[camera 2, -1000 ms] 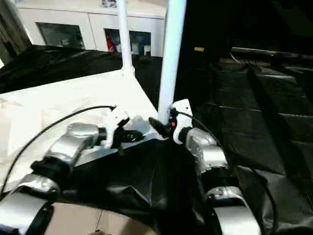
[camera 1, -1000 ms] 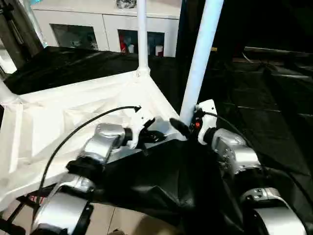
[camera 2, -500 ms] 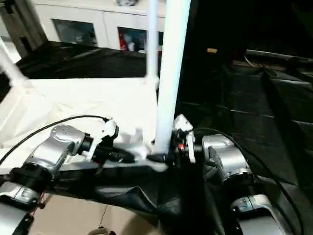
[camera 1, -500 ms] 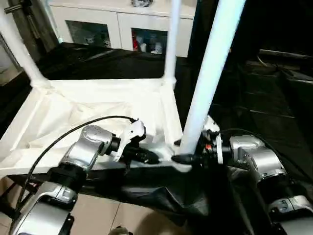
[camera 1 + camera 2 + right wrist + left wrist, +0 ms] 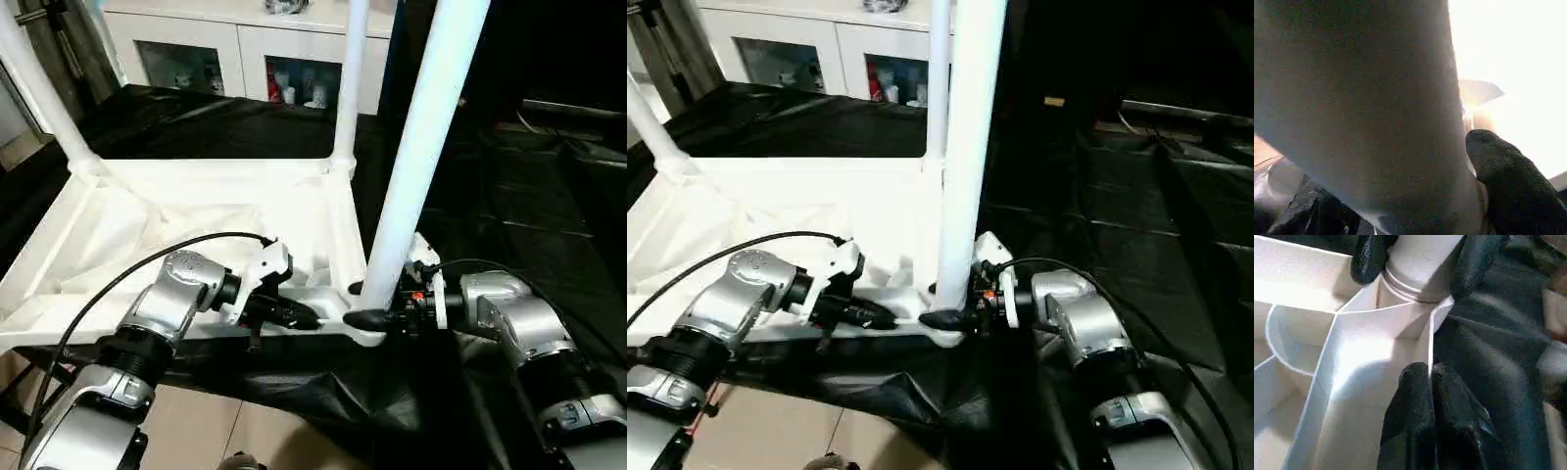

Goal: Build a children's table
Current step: Rotate leg to tighten

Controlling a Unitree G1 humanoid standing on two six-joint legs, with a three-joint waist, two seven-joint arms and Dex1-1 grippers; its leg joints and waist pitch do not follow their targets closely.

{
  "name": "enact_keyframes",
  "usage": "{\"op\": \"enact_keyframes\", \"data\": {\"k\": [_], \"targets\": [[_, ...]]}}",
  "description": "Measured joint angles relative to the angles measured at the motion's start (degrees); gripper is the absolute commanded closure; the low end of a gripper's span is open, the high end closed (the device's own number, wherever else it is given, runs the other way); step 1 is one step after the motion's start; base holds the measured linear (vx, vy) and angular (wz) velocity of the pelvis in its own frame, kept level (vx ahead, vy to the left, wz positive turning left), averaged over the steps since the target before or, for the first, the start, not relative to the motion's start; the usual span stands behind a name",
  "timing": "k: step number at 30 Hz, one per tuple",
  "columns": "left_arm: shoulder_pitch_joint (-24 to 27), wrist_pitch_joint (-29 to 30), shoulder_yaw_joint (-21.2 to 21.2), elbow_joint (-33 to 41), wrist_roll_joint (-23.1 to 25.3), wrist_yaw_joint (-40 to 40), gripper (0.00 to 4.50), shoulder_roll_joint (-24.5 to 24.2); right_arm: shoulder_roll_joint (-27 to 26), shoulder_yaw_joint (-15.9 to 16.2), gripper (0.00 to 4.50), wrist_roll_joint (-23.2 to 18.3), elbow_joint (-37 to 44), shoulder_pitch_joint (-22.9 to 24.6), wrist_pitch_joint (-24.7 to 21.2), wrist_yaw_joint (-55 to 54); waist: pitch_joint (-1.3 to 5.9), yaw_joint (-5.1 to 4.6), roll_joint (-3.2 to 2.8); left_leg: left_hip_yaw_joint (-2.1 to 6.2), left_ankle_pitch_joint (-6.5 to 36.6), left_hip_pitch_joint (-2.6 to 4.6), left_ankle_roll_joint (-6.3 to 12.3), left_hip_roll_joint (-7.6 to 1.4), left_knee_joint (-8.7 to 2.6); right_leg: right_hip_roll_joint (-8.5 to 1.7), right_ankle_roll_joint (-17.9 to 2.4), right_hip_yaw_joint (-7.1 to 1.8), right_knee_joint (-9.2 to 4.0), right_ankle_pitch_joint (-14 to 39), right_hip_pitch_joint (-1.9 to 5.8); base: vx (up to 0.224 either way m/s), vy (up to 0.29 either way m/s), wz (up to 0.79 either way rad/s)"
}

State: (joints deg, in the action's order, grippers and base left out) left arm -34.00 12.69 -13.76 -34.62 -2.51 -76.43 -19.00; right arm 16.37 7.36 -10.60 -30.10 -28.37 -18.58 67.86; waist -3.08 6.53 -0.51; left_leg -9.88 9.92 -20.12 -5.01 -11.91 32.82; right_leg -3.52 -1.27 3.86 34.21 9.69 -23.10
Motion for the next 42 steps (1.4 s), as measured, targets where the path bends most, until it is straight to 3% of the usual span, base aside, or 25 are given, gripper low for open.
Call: {"op": "enact_keyframes", "data": {"k": [8, 10, 16, 18, 22, 28, 33, 36, 42], "targets": [[-4.09, 0.07, 2.38, -6.06, 2.05, 14.74, 4.50, 5.36, -8.04, -7.06, 1.77, 1.54, -8.65, -4.71, 3.87, -25.33, 0.00, -2.05, 0.02, 0.05, -0.01, 0.04, -0.02, 0.03, 0.03, 0.00, 0.03, -0.01, -0.08, -0.01, -0.02, 0.000, 0.000, 0.00], [-5.81, 0.06, 2.74, -8.12, 2.57, 19.30, 4.50, 7.18, -10.36, -9.04, 1.79, 2.14, -11.11, -6.49, 5.32, -33.22, 0.00, -2.19, 0.02, 0.08, -0.03, 0.07, -0.05, 0.03, 0.02, 0.01, 0.02, 0.01, -0.04, -0.07, -0.09, 0.000, 0.000, 0.00], [-6.98, -1.29, 3.86, -10.25, 2.94, 24.10, 4.50, 9.31, -12.98, -10.32, 1.79, 4.61, -14.41, -8.09, 10.75, -41.53, 0.00, -2.08, 0.02, 0.08, 0.00, -0.05, -0.02, 0.02, -0.05, 0.05, -0.26, 0.01, -0.14, -0.22, -0.19, 0.000, 0.000, 0.00], [-6.98, -1.93, 3.79, -10.25, 3.05, 23.86, 4.50, 9.28, -12.93, -10.31, 1.23, 4.78, -14.42, -7.74, 11.86, -40.91, 0.00, -1.95, 0.01, 0.05, 0.05, -0.10, 0.08, 0.03, -0.05, 0.04, -0.30, -0.02, -0.15, -0.18, -0.23, 0.000, 0.000, 0.00], [-6.79, -2.89, 3.78, -10.26, 3.39, 22.19, 4.50, 8.39, -12.58, -10.31, 1.10, 4.08, -14.03, -7.29, 11.71, -36.95, -0.02, -2.00, 0.05, 0.04, 0.05, -0.08, 0.08, 0.01, -0.07, 0.06, -0.30, 0.00, -0.09, -0.18, -0.27, 0.000, 0.000, 0.00], [-5.90, -3.96, 3.80, -9.67, 3.37, 19.04, 4.50, 6.95, -10.47, -9.25, 0.32, 4.00, -13.62, -6.86, 11.07, -28.53, -0.04, -1.99, 0.08, 0.02, 0.04, -0.04, 0.06, 0.00, -0.05, 0.05, -0.31, -0.02, -0.05, -0.19, -0.26, 0.000, 0.000, 0.00], [-5.76, -4.01, 3.77, -9.41, 3.35, 18.12, 4.50, 6.80, -9.90, -8.65, 0.10, 4.04, -13.15, -6.76, 10.75, -26.67, -0.04, -1.97, 0.08, 0.02, 0.04, -0.05, 0.06, 0.00, -0.05, 0.05, -0.31, -0.02, -0.06, -0.19, -0.27, 0.000, 0.000, 0.00], [-2.83, -4.11, 2.45, -5.24, 1.49, 9.40, 4.50, 3.89, -0.53, -1.74, 0.10, 4.21, -6.65, -3.18, 10.15, -8.79, -0.05, -1.19, 0.07, 0.00, 0.10, -0.17, 0.22, 0.00, -0.06, 0.05, -0.30, -0.01, -0.15, -0.09, -0.28, 0.000, 0.000, 0.00], [-1.45, -4.10, 0.90, -3.13, 0.86, 2.36, 4.50, 1.46, 2.63, 0.84, 0.10, 4.00, -3.82, -2.64, 7.50, 2.52, -0.06, -0.57, 0.09, 0.00, 0.12, -0.14, 0.21, -0.04, 0.10, 0.04, -0.32, 0.02, 0.00, -0.09, -0.25, 0.000, 0.000, 0.00]]}}
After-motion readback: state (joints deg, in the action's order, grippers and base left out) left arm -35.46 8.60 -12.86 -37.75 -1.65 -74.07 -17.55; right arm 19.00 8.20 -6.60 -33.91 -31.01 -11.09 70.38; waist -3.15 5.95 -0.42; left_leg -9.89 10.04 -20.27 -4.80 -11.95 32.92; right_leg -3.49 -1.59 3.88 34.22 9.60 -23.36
